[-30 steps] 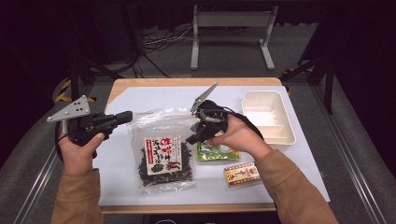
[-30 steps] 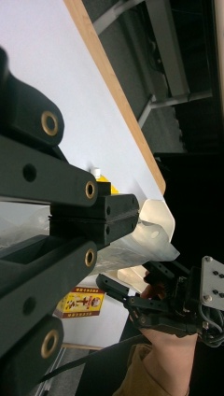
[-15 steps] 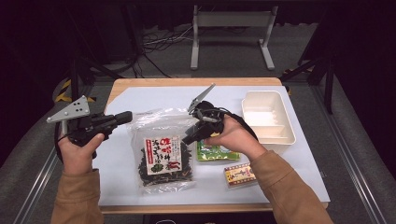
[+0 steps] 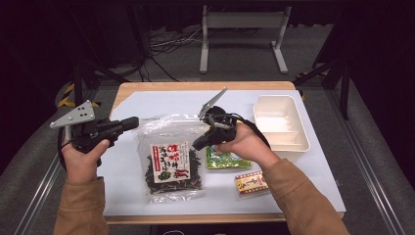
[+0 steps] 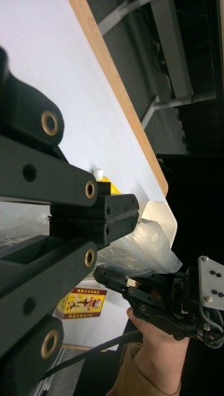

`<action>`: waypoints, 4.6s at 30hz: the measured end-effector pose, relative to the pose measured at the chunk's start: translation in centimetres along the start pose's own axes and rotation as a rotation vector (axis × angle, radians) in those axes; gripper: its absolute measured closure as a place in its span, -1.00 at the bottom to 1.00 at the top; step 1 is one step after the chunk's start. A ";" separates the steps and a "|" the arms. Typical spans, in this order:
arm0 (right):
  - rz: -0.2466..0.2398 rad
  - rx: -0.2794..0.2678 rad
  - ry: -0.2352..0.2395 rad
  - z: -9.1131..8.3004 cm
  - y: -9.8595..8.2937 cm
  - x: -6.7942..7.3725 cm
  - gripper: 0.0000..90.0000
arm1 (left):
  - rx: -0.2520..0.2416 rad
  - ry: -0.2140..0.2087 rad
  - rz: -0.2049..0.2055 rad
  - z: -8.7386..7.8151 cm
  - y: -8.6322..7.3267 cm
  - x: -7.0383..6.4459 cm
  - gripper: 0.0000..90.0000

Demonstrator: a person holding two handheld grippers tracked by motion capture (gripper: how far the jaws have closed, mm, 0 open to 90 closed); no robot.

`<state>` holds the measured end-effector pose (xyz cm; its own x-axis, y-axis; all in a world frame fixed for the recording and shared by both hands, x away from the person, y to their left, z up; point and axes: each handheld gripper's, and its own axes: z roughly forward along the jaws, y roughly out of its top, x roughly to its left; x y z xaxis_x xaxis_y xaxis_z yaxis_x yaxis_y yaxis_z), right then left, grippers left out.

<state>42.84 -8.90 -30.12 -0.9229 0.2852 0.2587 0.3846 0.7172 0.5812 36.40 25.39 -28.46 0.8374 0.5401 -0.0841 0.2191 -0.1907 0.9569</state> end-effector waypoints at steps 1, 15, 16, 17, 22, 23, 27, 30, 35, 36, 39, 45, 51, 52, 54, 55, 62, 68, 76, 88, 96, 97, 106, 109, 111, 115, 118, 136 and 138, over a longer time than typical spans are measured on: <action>0.004 -0.003 0.003 0.0 0.0 0.0 0.87 | -0.002 0.002 0.001 0.0 0.0 0.0 1.00; 0.008 -0.026 -0.020 -2.5 0.1 1.3 0.91 | -0.055 -0.017 -0.021 -0.5 0.2 -0.2 0.80; 0.007 -0.027 -0.028 -2.8 0.1 1.4 0.92 | -0.056 -0.016 -0.016 -0.5 0.2 -0.2 0.77; 0.004 -0.030 -0.029 -3.0 0.1 1.4 0.92 | -0.059 -0.016 -0.018 -0.6 0.2 -0.3 0.76; -0.005 -0.036 -0.064 -4.6 -0.2 1.6 0.94 | -0.066 -0.005 -0.008 -0.6 0.3 -0.4 0.62; -0.006 -0.037 -0.070 -4.9 -0.3 1.6 0.95 | -0.066 -0.003 -0.012 -0.6 0.3 -0.5 0.60; -0.002 -0.056 -0.084 -6.1 -0.6 1.7 0.95 | -0.060 0.005 -0.013 -0.5 0.2 -0.4 0.57; -0.003 -0.070 -0.104 -7.3 -0.8 1.8 0.95 | -0.058 0.008 -0.016 -0.4 0.1 -0.3 0.56; 0.003 -0.092 -0.147 -9.0 -1.2 1.9 0.95 | -0.047 0.016 -0.014 -0.2 0.0 -0.3 0.53; 0.007 -0.097 -0.153 -9.4 -1.3 1.9 0.95 | -0.043 0.018 -0.013 -0.2 0.0 -0.3 0.52; 0.016 -0.112 -0.178 -10.6 -1.6 1.8 0.95 | -0.031 0.020 -0.017 0.1 -0.1 -0.3 0.48; 0.044 -0.136 -0.217 -12.6 -2.3 1.5 0.95 | -0.006 0.020 -0.017 1.0 -0.3 -0.3 0.40; 0.076 -0.154 -0.266 -14.8 -3.0 1.0 0.95 | 0.025 0.009 -0.022 2.0 -0.7 -0.1 0.35; 0.084 -0.158 -0.277 -15.1 -3.1 0.9 0.95 | 0.029 0.008 -0.023 2.1 -0.7 -0.1 0.34; 0.087 -0.160 -0.294 -15.7 -3.3 0.8 0.95 | 0.037 0.009 -0.023 2.4 -0.8 -0.1 0.32; 0.088 -0.162 -0.302 -15.9 -3.4 0.7 0.95 | 0.039 0.006 -0.021 2.5 -0.8 -0.1 0.30; 0.107 -0.170 -0.347 -17.4 -3.6 0.3 0.95 | 0.070 0.002 -0.022 3.3 -1.2 0.0 0.22; 0.106 -0.179 -0.378 -18.6 -3.8 0.1 0.95 | 0.088 -0.008 -0.026 4.1 -1.6 0.1 0.15; 0.129 -0.198 -0.416 -20.0 -4.5 -0.6 0.95 | 0.110 -0.018 -0.041 4.9 -2.0 0.2 0.11; 0.167 -0.219 -0.488 -22.3 -5.9 -1.6 0.95 | 0.134 -0.005 -0.022 6.2 -2.7 0.5 -0.07; 0.209 -0.251 -0.544 -23.7 -7.2 -2.8 0.95 | 0.159 -0.020 -0.019 7.2 -3.0 0.7 -0.14; 0.215 -0.253 -0.553 -23.9 -7.4 -3.0 0.95 | 0.164 -0.020 -0.036 7.3 -3.1 0.7 -0.14; 0.223 -0.258 -0.628 -24.5 -8.2 -3.7 0.95 | 0.186 -0.015 -0.042 8.4 -3.9 1.1 -0.21; 0.241 -0.259 -0.651 -24.8 -8.5 -4.0 0.94 | 0.201 -0.016 -0.040 8.5 -4.1 1.2 -0.22; 0.247 -0.264 -0.667 -25.0 -8.9 -4.3 0.95 | 0.209 -0.019 -0.051 8.6 -4.3 1.2 -0.22; 0.266 -0.276 -0.686 -25.2 -9.6 -4.7 0.94 | 0.221 -0.013 -0.049 8.6 -4.5 1.3 -0.26; 0.285 -0.277 -0.696 -25.2 -10.2 -5.3 0.94 | 0.230 -0.015 -0.050 8.7 -4.5 1.2 -0.28; 0.382 -0.265 -0.736 -25.0 -12.2 -7.7 0.94 | 0.270 -0.040 -0.058 9.7 -5.0 1.0 -0.30; 0.392 -0.262 -0.743 -25.0 -12.4 -7.9 0.93 | 0.274 -0.042 -0.055 9.8 -5.0 1.0 -0.30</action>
<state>45.82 -35.96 -20.03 -0.4626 0.8857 -0.0391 0.5842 0.3377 0.7380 41.04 18.84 -36.03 0.8392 0.5224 -0.1509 0.3874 -0.3798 0.8401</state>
